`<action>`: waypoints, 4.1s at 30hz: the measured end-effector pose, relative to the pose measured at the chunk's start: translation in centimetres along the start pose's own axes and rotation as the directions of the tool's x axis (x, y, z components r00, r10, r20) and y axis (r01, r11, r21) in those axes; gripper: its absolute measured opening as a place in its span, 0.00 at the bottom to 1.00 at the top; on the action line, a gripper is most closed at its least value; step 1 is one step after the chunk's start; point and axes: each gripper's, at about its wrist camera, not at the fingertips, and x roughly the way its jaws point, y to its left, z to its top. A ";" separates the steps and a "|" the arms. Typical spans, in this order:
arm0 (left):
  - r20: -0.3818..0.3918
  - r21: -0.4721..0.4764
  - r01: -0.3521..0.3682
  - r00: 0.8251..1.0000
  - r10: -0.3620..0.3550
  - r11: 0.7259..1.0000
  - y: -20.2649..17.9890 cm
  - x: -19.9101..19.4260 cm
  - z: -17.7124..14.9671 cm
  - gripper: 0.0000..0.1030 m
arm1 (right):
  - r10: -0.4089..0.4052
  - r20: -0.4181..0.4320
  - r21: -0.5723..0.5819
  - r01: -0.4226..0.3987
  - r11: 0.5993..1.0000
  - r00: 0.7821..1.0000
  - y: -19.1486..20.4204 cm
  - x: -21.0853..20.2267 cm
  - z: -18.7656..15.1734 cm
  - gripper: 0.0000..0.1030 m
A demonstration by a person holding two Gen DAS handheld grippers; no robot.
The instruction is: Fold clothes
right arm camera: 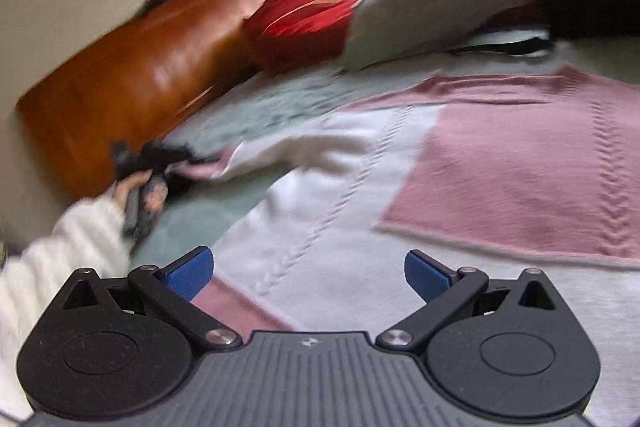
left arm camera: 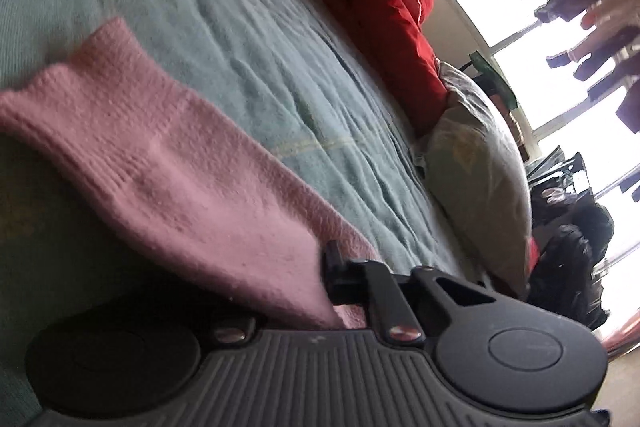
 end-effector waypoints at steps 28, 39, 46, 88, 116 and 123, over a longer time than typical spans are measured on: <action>0.139 0.324 -0.108 0.988 0.066 0.940 -6.2 -0.6 7.3 0.07 | 0.011 -0.080 -0.021 -0.013 1.000 0.997 1.6 2.3 -0.4 1.00; 0.207 0.285 -0.325 0.939 0.274 0.902 -3.5 -3.2 9.8 0.08 | 0.014 -0.081 -0.004 -0.014 1.000 0.997 1.3 2.5 -0.6 1.00; 0.275 0.266 -0.390 0.907 0.318 0.881 -3.9 -6.5 11.1 0.08 | 0.023 -0.075 -0.015 -0.025 1.000 0.997 1.8 2.0 -0.6 1.00; -0.376 0.592 0.239 0.927 0.001 0.769 -20.0 -0.8 -13.2 0.51 | 0.024 -0.032 -0.074 -0.026 0.997 0.999 3.2 0.2 -0.9 1.00; -0.351 0.455 0.340 0.918 -0.185 0.823 -14.9 -3.1 -15.4 0.61 | -0.002 -0.028 -0.108 -0.001 0.994 1.000 3.6 0.1 -1.2 1.00; -0.333 0.479 0.381 0.912 -0.238 0.791 -16.5 -4.2 -14.2 0.62 | -0.007 -0.039 -0.112 0.002 0.994 0.999 3.7 0.4 -1.4 1.00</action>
